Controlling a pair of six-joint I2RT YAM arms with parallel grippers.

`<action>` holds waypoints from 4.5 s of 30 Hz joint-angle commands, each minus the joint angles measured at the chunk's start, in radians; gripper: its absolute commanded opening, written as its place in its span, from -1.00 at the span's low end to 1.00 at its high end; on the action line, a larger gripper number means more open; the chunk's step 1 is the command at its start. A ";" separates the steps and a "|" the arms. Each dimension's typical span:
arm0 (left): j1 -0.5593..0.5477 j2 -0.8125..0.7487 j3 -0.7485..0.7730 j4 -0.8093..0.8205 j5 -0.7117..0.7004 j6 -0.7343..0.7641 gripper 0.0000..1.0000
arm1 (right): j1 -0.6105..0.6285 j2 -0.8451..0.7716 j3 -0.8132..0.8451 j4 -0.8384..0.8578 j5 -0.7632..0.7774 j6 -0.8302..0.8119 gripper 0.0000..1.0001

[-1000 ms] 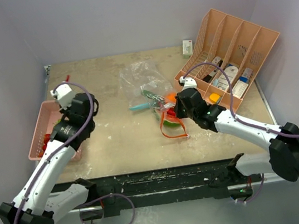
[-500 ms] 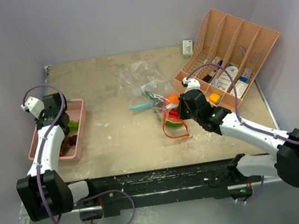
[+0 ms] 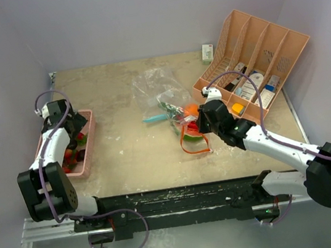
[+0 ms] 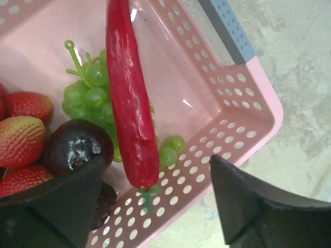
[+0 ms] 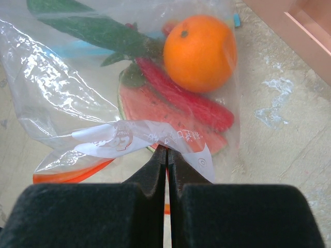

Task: Open the zip-top bag and remove the fake food
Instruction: Place the fake vegetable in the bin, then place the zipper food storage bag at the center of the board, then pick up the fake fruit from the zipper food storage bag.

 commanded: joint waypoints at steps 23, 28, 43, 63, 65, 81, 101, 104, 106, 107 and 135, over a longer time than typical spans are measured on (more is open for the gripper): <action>-0.475 -0.639 -0.143 -0.041 0.169 0.034 0.95 | 0.195 0.153 0.319 0.015 -0.025 -0.040 -1.00; -0.476 -0.686 -0.171 -0.083 0.164 0.031 0.85 | 0.221 0.317 0.444 0.055 -0.076 -0.050 -1.00; -0.504 -0.712 -0.417 0.081 0.403 -0.149 0.17 | 0.192 0.240 0.424 0.000 -0.024 -0.093 0.52; -0.778 -0.221 -0.372 0.472 0.265 -0.205 -0.06 | -0.065 0.211 0.224 0.063 -0.189 -0.111 0.42; -0.779 -0.192 -0.359 0.471 0.244 -0.204 -0.07 | -0.068 0.205 0.212 0.065 -0.187 -0.113 0.40; -0.779 -0.197 -0.349 0.448 0.175 -0.194 0.11 | -0.161 0.395 0.258 0.226 -0.308 -0.241 0.15; -0.819 -0.052 -0.375 0.616 0.169 -0.205 0.11 | -0.141 0.416 0.066 0.439 -0.458 -0.139 -0.36; -0.819 -0.117 -0.424 0.603 0.152 -0.193 0.05 | -0.141 0.423 0.072 0.421 -0.454 -0.147 -0.38; -0.820 -0.186 -0.442 0.564 0.123 -0.185 -0.02 | -0.141 0.431 0.075 0.420 -0.455 -0.146 -0.39; -0.818 -0.211 -0.448 0.547 0.113 -0.177 -0.07 | -0.142 0.436 0.078 0.423 -0.455 -0.144 -0.39; -0.822 -0.009 -0.323 0.682 0.194 -0.179 -0.61 | -0.141 0.390 0.019 0.445 -0.432 -0.130 -0.49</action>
